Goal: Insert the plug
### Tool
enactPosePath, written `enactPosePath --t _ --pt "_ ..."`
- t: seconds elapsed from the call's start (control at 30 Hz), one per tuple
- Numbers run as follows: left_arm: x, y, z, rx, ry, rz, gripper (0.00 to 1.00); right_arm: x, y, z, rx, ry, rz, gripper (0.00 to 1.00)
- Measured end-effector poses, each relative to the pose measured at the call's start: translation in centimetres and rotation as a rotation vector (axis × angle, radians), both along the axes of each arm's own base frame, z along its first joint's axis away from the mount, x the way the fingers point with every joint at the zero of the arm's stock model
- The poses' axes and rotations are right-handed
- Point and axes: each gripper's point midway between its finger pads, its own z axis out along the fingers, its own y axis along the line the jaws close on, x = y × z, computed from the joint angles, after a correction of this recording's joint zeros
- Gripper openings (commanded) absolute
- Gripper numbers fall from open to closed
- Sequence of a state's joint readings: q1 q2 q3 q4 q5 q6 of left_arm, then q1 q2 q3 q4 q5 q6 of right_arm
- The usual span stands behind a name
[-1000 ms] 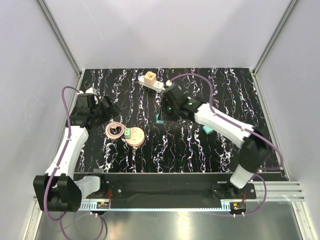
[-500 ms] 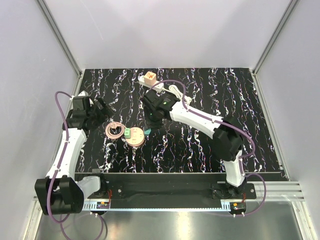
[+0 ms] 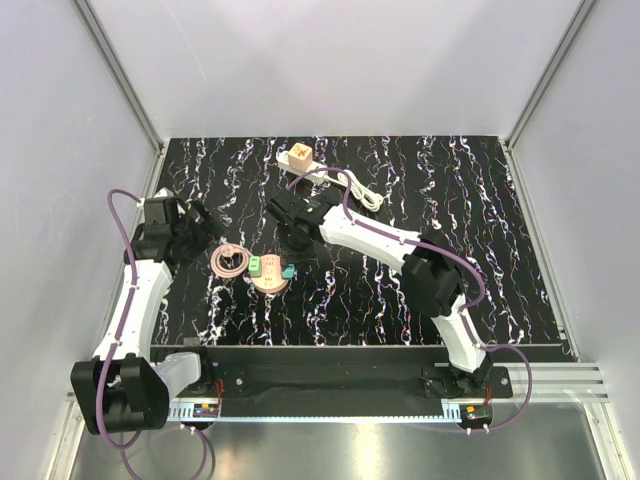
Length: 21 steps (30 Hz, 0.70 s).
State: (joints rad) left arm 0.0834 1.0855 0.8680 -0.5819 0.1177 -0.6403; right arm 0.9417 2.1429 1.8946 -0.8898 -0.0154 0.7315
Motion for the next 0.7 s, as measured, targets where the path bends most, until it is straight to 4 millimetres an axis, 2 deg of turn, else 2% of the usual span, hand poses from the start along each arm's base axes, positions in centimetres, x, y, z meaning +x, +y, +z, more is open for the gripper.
enactPosePath --t 0.7 --pt "-0.1 -0.2 0.5 -0.005 -0.018 -0.006 0.99 1.6 1.0 -0.8 -0.034 -0.018 -0.039 0.0"
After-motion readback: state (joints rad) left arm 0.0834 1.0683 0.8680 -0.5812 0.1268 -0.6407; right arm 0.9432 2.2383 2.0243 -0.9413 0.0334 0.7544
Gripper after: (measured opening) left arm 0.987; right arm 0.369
